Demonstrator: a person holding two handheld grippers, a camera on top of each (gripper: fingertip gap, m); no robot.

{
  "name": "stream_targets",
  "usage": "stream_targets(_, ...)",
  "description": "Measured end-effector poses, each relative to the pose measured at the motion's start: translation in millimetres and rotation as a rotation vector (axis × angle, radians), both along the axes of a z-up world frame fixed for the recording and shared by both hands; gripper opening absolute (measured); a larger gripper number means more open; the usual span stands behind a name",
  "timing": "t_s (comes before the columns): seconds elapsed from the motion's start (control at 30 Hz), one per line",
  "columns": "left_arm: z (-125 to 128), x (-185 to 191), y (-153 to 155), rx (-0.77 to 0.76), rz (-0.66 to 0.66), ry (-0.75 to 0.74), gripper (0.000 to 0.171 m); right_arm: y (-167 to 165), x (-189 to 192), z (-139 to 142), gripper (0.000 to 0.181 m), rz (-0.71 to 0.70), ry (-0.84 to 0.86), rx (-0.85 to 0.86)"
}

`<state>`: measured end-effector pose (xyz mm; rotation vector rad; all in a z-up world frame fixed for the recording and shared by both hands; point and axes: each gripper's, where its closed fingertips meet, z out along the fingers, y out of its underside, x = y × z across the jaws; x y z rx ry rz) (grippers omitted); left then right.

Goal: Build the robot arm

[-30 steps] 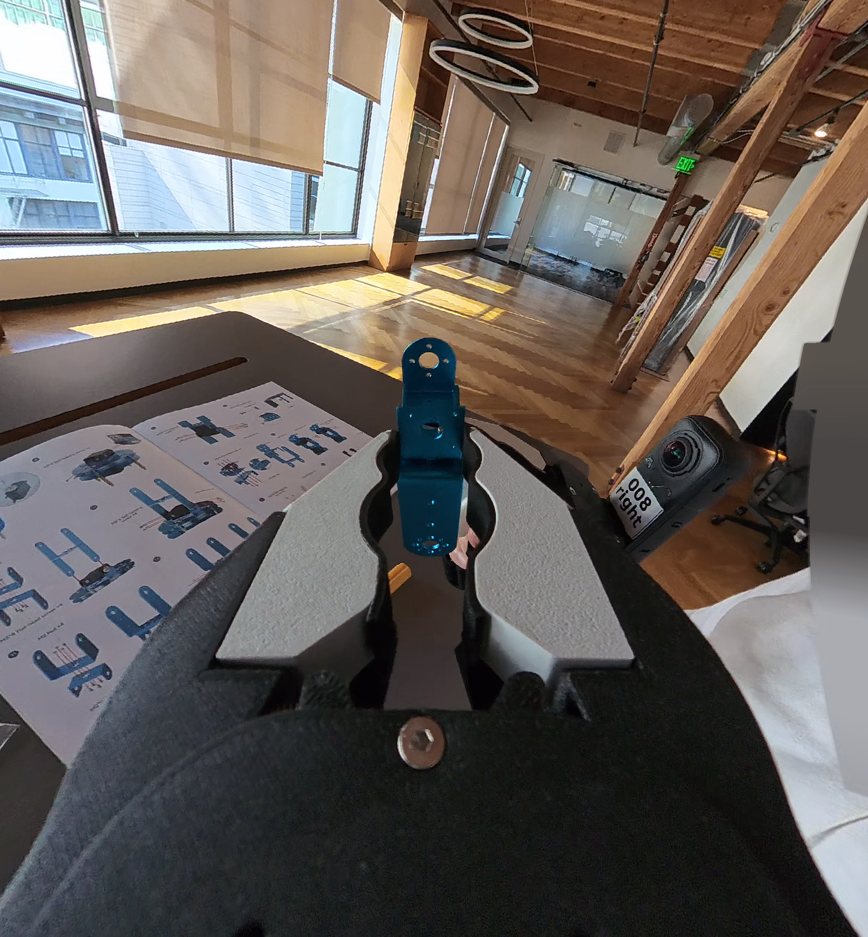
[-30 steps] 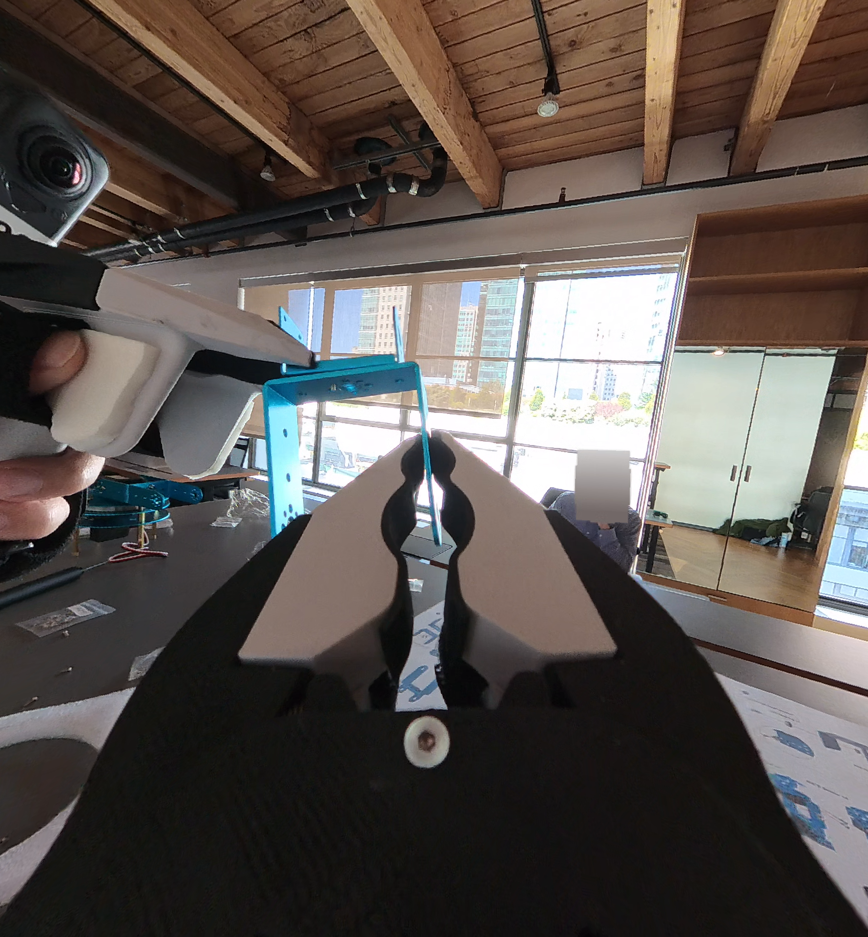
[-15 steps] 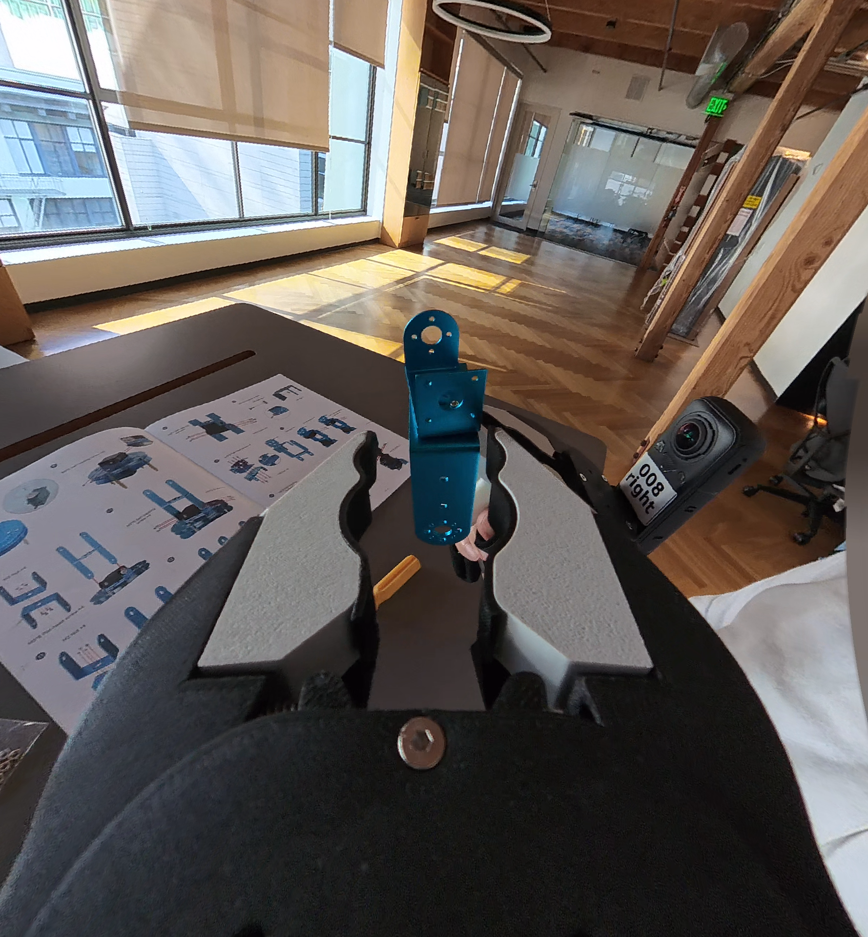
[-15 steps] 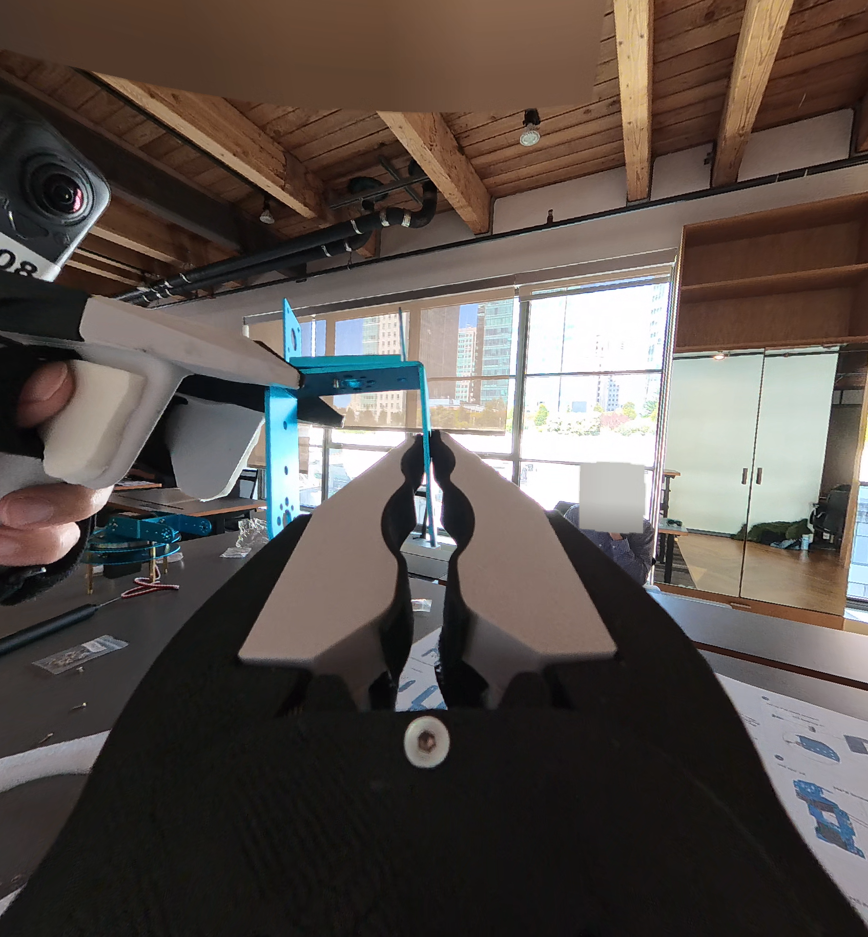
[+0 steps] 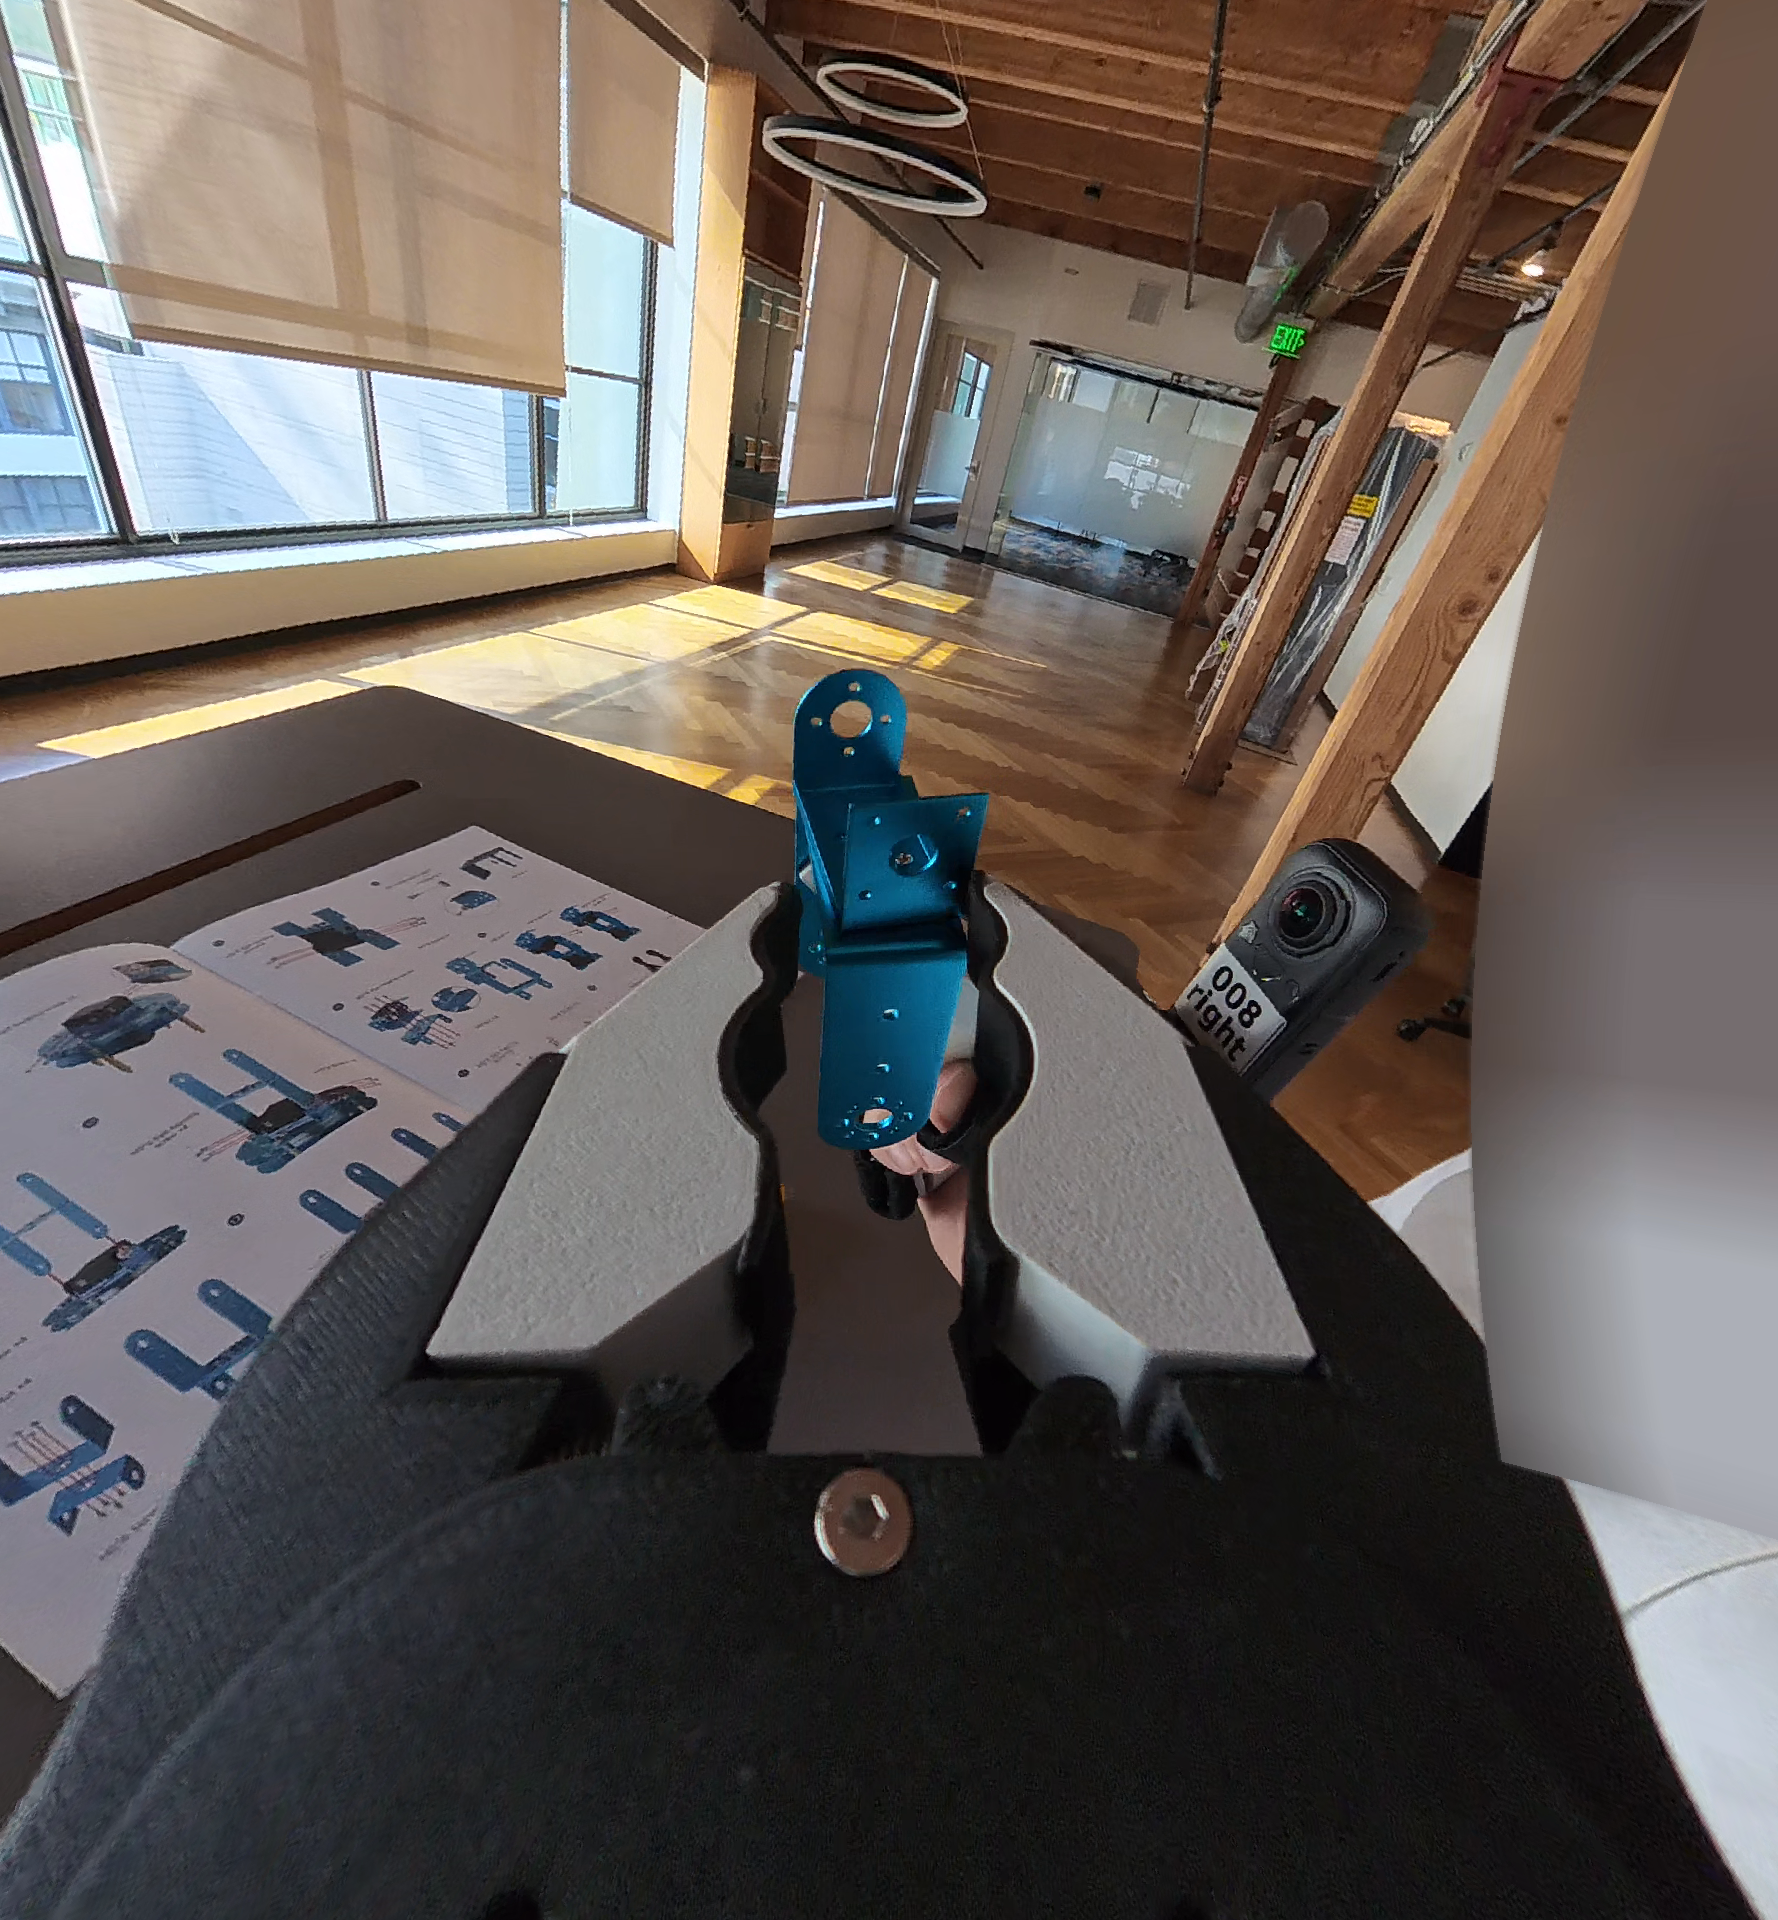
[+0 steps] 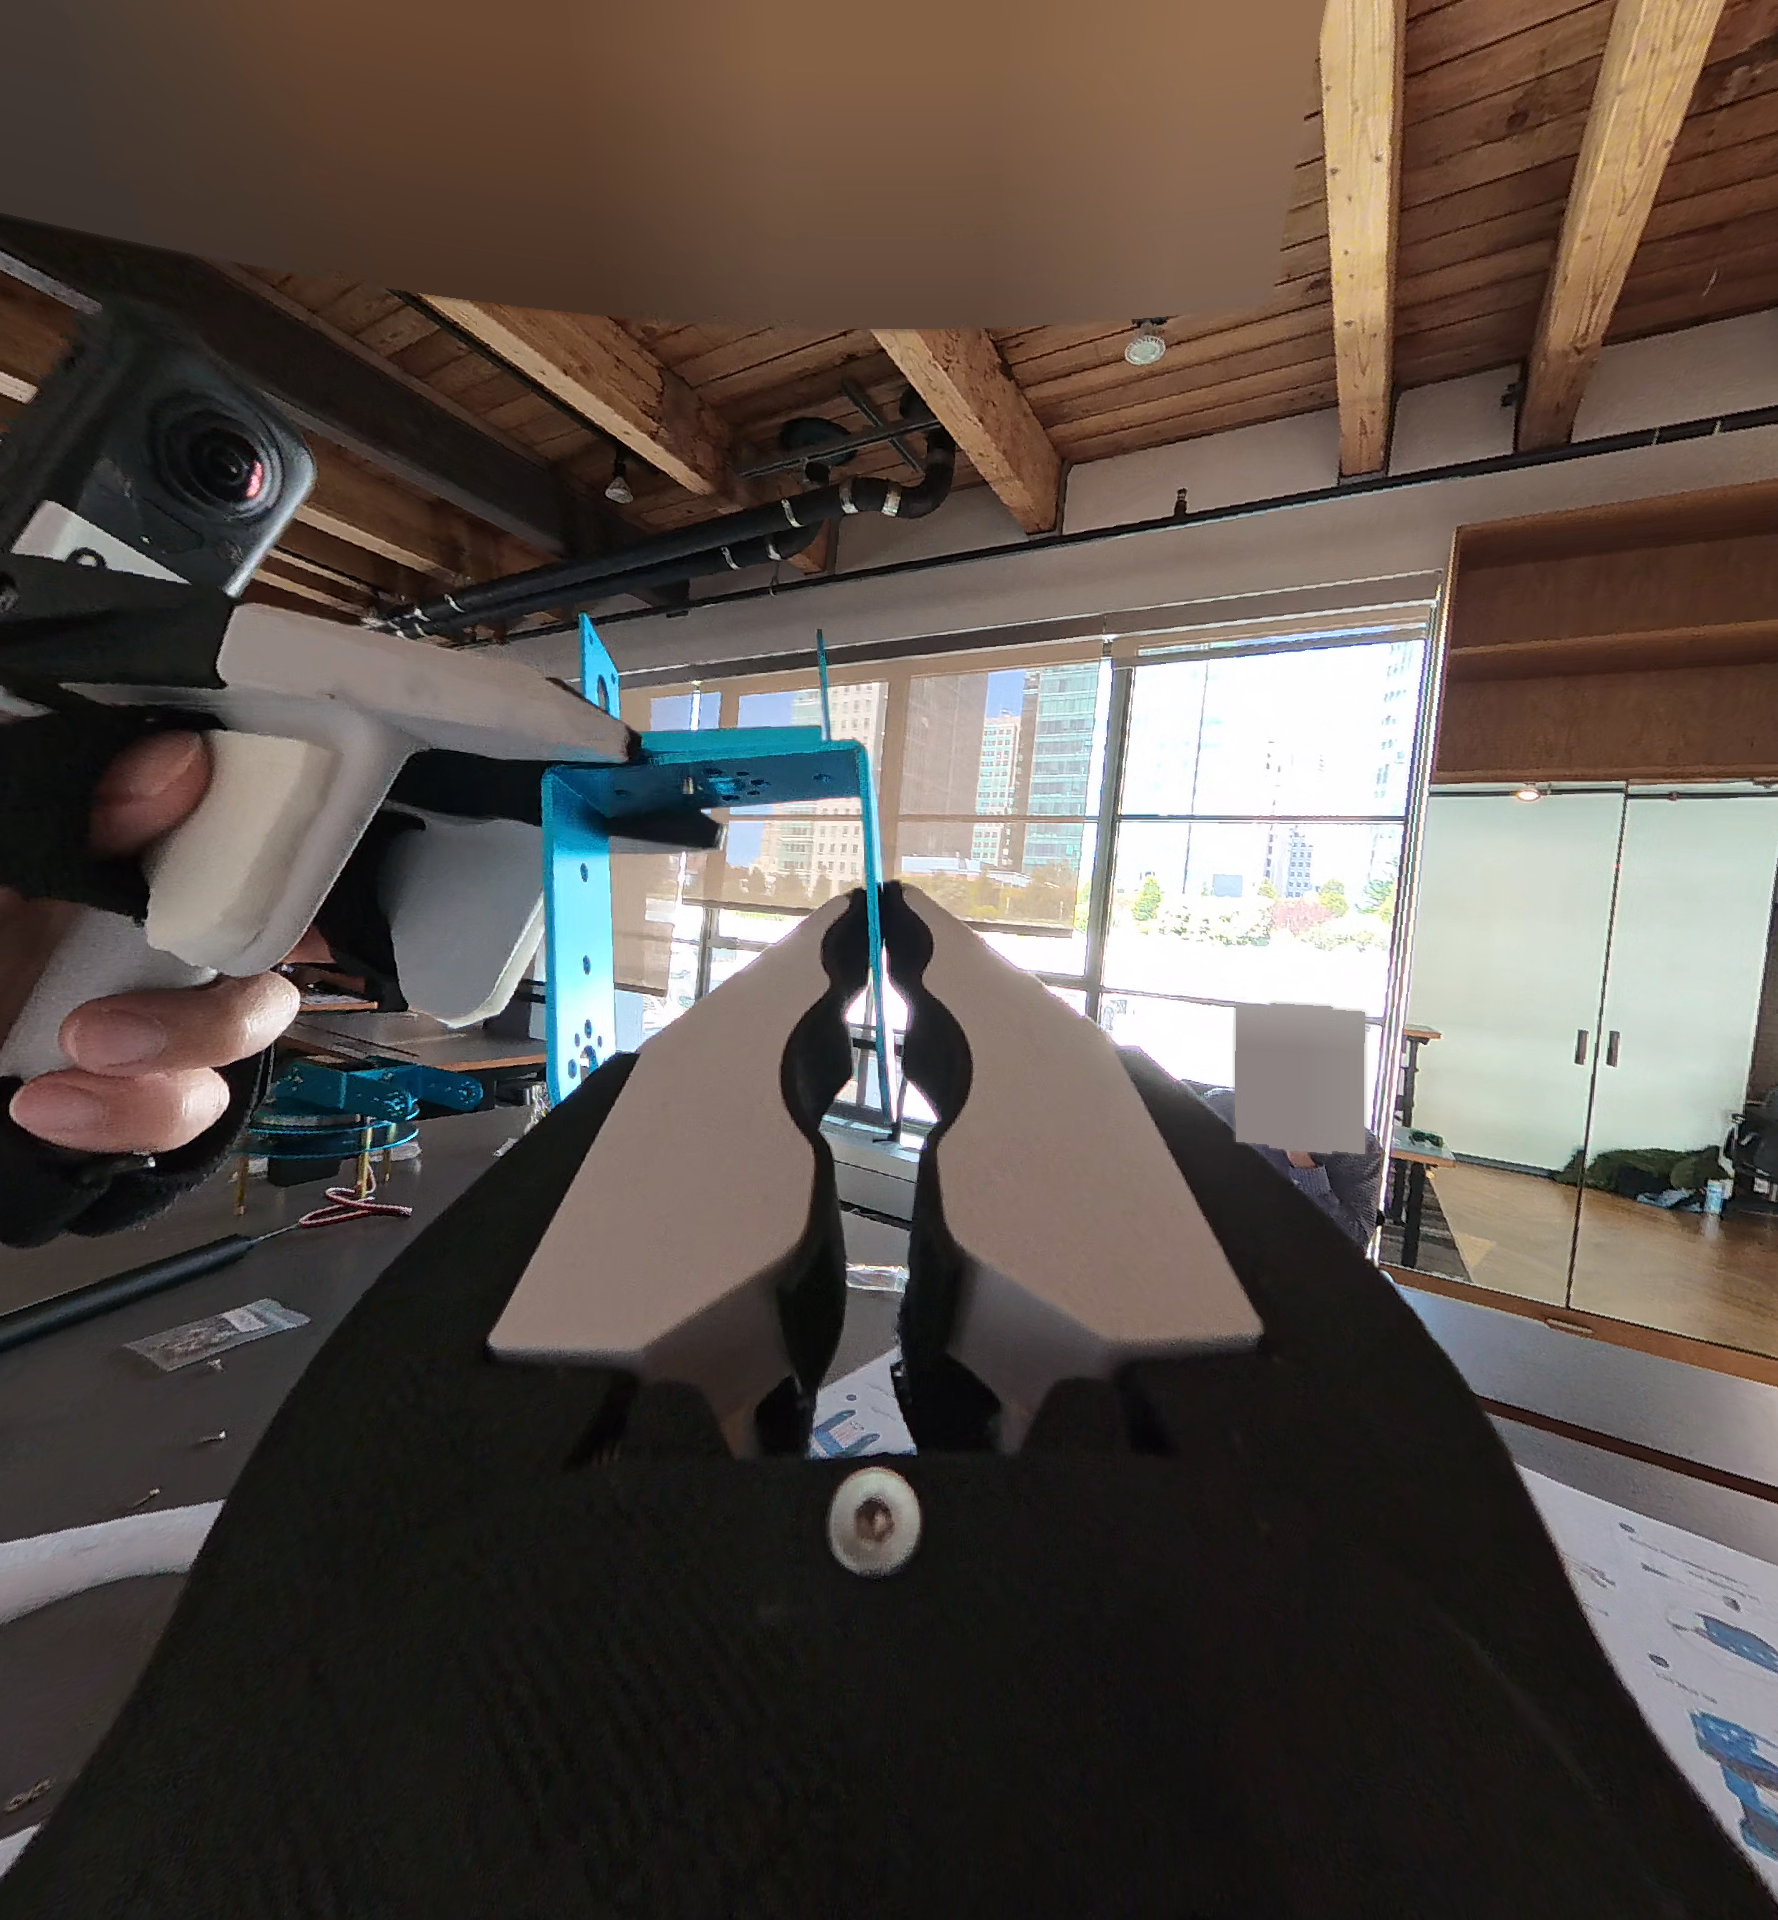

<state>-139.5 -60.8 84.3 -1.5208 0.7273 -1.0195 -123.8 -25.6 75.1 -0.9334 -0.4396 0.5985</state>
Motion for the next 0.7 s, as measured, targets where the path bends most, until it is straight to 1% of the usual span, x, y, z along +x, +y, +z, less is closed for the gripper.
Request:
stream_targets(0.37, 2, -8, -3, -0.005, 0.007, -0.026, 0.029, -3, 0, 1, 0.0, 0.016, 0.006, 0.001)
stream_targets(0.47, 0, -8, -6, -0.001, -0.006, -0.014, 0.032, -2, -1, 0, 0.0, 0.015, -0.002, -0.003)
stream_targets(0.57, 3, -10, -5, 0.033, 0.016, -0.014, 0.037, -1, -4, -2, 0.0, 0.019, -0.01, -0.013)
stream_targets(0.7, 13, -13, -9, 0.097, 0.007, -0.039, 0.04, 0, -6, -3, 0.0, 0.024, -0.01, -0.02)
